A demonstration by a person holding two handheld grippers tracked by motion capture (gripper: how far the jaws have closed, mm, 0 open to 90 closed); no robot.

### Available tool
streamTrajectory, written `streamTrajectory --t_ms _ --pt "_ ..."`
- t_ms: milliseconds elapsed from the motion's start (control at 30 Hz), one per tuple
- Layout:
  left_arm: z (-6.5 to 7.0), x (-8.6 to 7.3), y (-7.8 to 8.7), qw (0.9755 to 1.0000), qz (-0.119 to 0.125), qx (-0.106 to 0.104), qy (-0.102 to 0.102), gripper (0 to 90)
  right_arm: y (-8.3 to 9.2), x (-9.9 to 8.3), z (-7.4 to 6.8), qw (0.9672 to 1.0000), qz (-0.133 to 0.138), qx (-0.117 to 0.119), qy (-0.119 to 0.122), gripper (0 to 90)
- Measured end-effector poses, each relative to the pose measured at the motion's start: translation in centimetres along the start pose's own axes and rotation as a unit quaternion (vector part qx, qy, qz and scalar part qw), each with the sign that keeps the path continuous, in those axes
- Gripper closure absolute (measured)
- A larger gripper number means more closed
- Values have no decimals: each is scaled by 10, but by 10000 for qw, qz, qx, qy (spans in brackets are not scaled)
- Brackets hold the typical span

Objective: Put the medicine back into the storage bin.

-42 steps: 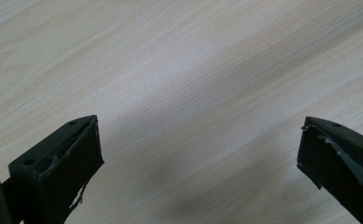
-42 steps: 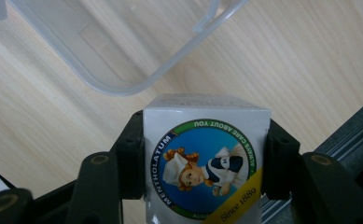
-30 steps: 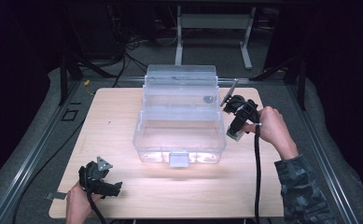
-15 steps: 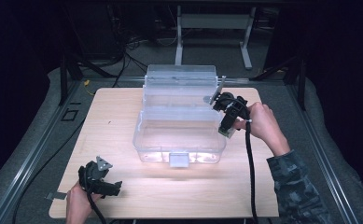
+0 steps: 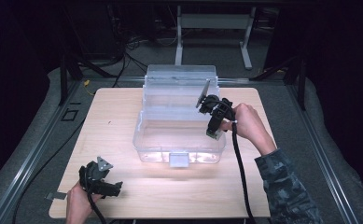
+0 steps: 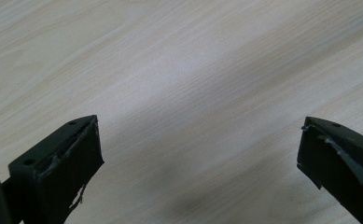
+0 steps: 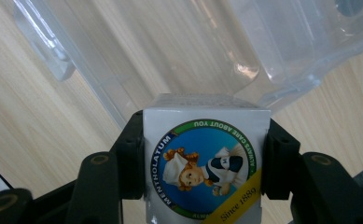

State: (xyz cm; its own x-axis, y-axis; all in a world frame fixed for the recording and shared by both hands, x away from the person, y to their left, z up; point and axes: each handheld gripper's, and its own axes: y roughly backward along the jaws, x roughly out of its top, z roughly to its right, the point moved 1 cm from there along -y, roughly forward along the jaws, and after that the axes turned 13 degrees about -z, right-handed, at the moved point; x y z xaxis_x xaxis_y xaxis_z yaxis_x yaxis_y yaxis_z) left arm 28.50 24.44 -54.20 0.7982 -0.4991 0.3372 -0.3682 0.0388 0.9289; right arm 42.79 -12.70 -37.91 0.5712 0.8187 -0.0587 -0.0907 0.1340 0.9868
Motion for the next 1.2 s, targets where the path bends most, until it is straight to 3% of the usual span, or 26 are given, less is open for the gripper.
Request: streamTrajectory --t_ms 267,300,333,400,467,500,533,567,633,700,833,900,967,1200 --pt "1 0 0 10000 8 -40 -51 0 -15 13 -6 9999 12 95 37 462" --pt "1 0 0 10000 1 -46 -46 0 -22 17 -9 9999 -75 90 77 462" --pt "1 0 0 10000 -12 -49 -51 0 -23 19 -11 9995 -272 -133 72 462" --pt "1 0 0 10000 -4 -48 -47 0 -26 20 -12 9994 -309 -141 89 462" --pt "0 0 1 10000 9 -55 -37 0 -32 23 -13 9992 -374 3 159 462" --pt "0 0 1 10000 15 -56 -28 0 -37 25 -14 9982 -529 -239 143 462" --pt "0 0 1 10000 15 -56 -28 0 -37 25 -14 9982 -529 -239 143 462" --pt "0 0 1 10000 9 -54 -30 0 -39 26 -14 9985 -524 -128 129 462" --pt "0 0 0 10000 -23 -51 -39 0 -43 28 -13 9980 -604 -147 142 461" --pt "1 0 -1 10000 -48 -53 -33 0 -46 29 -12 9964 -828 -76 189 461" --pt "1 0 0 10000 -44 -51 -32 0 -54 28 -12 9966 -802 23 161 461" --pt "1 0 0 10000 -33 -52 -27 0 -62 26 -12 9983 -530 197 118 461" --pt "1 0 0 10000 -40 -56 -46 0 -66 25 -11 9977 -666 88 89 461" --pt "2 1 -2 9999 -99 -87 -89 1 -80 20 -10 9963 -832 193 65 459"
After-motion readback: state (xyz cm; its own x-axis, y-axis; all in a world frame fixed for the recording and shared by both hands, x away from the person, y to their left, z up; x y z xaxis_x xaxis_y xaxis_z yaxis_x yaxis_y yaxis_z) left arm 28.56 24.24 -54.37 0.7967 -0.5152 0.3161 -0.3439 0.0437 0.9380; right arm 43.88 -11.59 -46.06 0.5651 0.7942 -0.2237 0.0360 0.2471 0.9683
